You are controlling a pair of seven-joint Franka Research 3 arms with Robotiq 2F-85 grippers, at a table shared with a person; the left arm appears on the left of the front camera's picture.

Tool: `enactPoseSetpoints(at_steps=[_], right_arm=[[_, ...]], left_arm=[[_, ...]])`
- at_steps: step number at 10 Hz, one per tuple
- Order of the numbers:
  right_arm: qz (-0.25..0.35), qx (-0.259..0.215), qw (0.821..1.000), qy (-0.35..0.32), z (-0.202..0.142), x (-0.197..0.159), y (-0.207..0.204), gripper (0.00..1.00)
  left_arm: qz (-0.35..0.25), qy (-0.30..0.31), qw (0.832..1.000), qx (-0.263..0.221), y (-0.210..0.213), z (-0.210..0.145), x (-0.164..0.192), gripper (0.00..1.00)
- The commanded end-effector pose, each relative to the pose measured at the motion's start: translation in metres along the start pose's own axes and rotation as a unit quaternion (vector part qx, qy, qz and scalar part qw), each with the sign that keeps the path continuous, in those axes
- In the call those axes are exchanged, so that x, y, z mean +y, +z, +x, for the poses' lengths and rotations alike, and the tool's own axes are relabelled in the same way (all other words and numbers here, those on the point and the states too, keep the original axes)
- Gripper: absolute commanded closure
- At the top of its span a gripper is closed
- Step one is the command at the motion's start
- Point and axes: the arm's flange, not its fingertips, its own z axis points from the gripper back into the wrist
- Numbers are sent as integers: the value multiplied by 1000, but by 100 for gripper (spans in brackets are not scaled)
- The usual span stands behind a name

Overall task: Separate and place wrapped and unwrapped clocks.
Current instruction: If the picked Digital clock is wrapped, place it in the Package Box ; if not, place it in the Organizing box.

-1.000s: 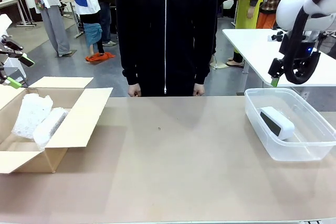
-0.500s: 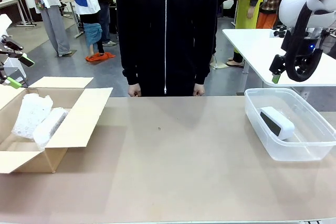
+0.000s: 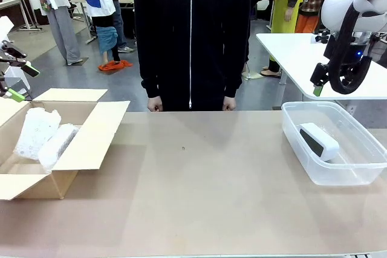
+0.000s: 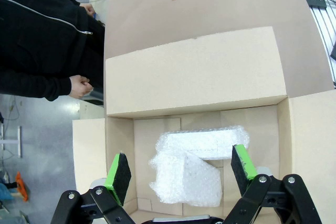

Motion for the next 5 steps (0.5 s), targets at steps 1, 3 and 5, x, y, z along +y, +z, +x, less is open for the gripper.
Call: enactPoseSetpoints(at_steps=[1, 3, 5], right_arm=[[1, 2, 1000, -1, -1, 0, 0, 0], [1, 2, 1000, -1, -1, 0, 0, 0], [1, 2, 1000, -1, -1, 0, 0, 0]], left_arm=[[-1, 1, 1000, -7, 1, 0, 0, 0], [-1, 1, 1000, -7, 1, 0, 0, 0], [-1, 1, 1000, -7, 1, 0, 0, 0]])
